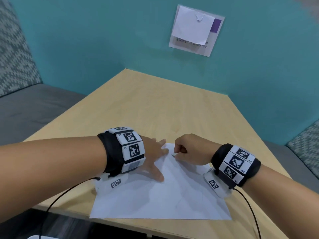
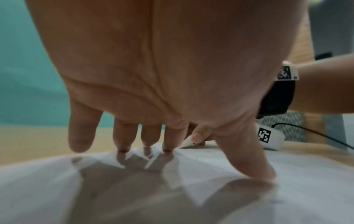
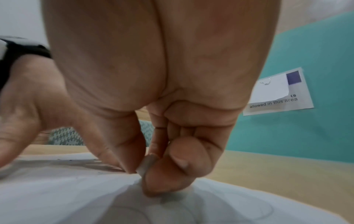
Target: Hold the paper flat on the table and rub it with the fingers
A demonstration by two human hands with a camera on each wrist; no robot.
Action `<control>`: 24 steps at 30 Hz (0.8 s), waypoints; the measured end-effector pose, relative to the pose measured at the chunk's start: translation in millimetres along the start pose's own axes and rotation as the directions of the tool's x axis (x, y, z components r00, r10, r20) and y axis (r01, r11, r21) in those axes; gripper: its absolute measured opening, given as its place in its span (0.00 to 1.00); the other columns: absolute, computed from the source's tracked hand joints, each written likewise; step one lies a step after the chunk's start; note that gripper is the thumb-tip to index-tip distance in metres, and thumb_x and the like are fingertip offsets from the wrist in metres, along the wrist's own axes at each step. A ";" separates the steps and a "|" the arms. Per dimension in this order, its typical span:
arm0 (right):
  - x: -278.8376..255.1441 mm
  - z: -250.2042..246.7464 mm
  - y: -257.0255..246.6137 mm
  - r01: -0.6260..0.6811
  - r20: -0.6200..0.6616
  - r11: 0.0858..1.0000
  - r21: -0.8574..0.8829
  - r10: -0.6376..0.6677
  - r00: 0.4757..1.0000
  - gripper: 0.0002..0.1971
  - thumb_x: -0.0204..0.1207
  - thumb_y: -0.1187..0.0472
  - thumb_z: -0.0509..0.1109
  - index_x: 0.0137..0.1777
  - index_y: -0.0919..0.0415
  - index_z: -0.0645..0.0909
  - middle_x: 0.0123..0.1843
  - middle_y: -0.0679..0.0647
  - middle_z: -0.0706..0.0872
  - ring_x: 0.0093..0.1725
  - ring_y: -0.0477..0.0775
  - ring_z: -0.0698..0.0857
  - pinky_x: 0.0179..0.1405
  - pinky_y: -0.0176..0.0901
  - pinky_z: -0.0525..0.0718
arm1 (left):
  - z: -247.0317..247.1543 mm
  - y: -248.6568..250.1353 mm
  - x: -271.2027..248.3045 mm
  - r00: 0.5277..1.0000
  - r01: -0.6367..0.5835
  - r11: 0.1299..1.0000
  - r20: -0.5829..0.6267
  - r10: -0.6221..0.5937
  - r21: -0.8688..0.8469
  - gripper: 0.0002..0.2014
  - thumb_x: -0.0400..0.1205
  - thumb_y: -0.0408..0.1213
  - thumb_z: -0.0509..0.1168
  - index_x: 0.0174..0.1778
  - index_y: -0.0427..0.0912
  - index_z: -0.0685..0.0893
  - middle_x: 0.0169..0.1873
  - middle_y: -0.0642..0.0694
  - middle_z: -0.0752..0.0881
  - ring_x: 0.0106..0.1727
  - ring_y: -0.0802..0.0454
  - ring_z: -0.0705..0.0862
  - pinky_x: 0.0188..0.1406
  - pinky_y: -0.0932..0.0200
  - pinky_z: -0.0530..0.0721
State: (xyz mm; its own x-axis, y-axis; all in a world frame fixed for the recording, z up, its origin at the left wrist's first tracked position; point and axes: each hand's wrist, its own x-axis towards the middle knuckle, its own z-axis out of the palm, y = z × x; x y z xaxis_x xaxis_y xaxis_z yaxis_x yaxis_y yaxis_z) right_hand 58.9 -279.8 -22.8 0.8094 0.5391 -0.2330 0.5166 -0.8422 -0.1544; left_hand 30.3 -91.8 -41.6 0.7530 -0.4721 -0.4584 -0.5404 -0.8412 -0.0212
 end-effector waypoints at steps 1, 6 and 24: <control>-1.6 0.8 -1.7 0.008 -0.004 1.000 0.006 -0.008 1.000 0.06 0.78 0.55 0.69 0.48 0.57 0.83 0.33 0.42 0.78 0.33 0.43 0.76 0.32 0.35 0.72 | 4.2 -0.4 -4.3 1.000 -0.011 1.000 0.012 0.011 -0.024 0.52 0.78 0.70 0.62 0.88 0.51 0.40 0.87 0.48 0.36 0.88 0.43 0.41 0.83 0.38 0.52; -16.4 6.9 -27.7 0.105 0.053 0.994 0.026 -0.107 0.993 0.07 0.78 0.57 0.69 0.51 0.58 0.84 0.34 0.43 0.80 0.34 0.45 0.77 0.35 0.34 0.76 | 11.7 -4.0 -9.7 0.999 -0.039 0.999 -0.001 0.039 -0.033 0.52 0.78 0.69 0.62 0.88 0.55 0.36 0.88 0.48 0.37 0.88 0.44 0.38 0.84 0.34 0.52; -6.3 -1.7 -39.5 0.074 0.062 0.997 -0.006 -0.073 0.995 0.04 0.74 0.62 0.69 0.43 0.63 0.83 0.33 0.49 0.82 0.31 0.45 0.76 0.33 0.36 0.75 | 11.0 2.7 -14.6 1.000 -0.021 0.999 -0.010 0.020 -0.034 0.51 0.78 0.69 0.63 0.88 0.55 0.41 0.88 0.48 0.37 0.88 0.41 0.39 0.83 0.34 0.52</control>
State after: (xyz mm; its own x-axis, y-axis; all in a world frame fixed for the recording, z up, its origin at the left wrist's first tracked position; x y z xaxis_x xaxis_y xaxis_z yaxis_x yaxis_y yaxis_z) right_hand 33.8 -250.0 -13.6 0.7504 0.5987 -0.2800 0.5767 -0.8001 -0.1650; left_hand 13.6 -84.2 -44.8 0.7454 -0.4916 -0.4502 -0.5427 -0.8397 0.0184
